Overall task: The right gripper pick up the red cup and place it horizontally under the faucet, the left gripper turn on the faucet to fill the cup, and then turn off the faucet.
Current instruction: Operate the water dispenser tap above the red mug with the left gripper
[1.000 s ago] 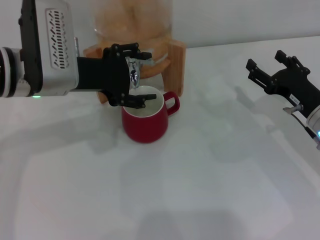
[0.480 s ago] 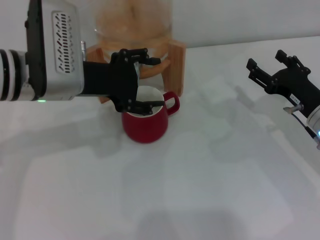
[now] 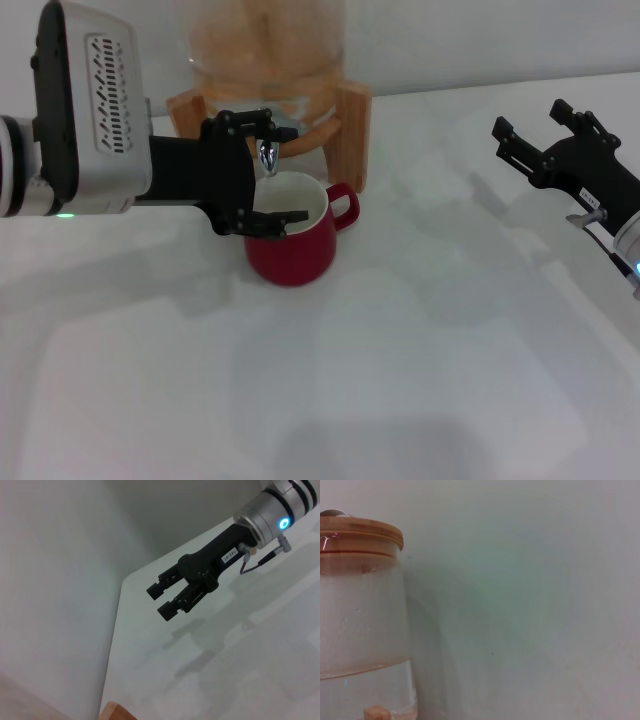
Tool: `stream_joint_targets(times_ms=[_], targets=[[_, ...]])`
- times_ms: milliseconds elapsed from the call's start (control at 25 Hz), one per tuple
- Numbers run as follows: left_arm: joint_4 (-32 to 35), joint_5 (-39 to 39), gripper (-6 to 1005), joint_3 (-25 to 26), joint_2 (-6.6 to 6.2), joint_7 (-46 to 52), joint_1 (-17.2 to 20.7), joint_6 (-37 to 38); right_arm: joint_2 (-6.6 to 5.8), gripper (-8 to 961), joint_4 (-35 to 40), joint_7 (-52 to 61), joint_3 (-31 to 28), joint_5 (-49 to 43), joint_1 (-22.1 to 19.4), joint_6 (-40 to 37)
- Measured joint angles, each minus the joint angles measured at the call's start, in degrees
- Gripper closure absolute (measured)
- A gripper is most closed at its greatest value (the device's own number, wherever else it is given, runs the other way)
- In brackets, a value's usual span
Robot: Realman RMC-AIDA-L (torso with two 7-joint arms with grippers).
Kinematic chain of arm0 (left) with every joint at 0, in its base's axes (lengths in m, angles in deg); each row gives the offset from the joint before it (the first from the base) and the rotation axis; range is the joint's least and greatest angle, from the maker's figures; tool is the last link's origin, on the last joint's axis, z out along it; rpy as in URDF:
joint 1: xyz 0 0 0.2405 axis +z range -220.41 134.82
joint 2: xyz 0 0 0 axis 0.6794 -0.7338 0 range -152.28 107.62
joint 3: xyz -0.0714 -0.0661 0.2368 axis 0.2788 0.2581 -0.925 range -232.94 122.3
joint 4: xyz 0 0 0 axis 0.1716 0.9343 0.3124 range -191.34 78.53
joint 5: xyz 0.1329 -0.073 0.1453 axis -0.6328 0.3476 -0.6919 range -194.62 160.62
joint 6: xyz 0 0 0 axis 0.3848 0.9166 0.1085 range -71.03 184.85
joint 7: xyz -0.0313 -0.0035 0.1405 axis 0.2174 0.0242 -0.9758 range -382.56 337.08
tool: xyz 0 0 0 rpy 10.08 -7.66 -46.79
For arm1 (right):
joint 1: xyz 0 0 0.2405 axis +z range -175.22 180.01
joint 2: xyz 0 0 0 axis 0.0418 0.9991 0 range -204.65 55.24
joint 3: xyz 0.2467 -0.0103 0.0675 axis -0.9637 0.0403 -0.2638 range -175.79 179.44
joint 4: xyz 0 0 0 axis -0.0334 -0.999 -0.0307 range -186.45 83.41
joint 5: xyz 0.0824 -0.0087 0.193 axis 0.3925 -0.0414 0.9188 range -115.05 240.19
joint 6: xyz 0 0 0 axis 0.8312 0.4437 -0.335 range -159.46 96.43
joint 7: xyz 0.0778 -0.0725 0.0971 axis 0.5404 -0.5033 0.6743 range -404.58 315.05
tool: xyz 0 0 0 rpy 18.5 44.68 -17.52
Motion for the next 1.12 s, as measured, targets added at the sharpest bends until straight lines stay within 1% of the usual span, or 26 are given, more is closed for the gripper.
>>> stream_joint_targets(times_ms=[160, 800, 1120], targets=[[-0.28, -0.39, 142, -0.13, -0.01, -0.31, -0.11, -0.58, 0.00, 79, 0.08, 0.00, 0.00, -0.09, 0.00, 0.00], [-2.24, -0.53, 142, -0.18, -0.01, -1.37, -3.07, -0.85, 0.00, 79, 0.06, 0.00, 0.01, -0.04, 0.00, 0.00], [-3.12, -0.59, 142, -0.25, -0.02, -2.03, -3.74, -1.24, 0.00, 79, -0.04, 0.00, -0.19, 0.04, 0.00, -0.05]])
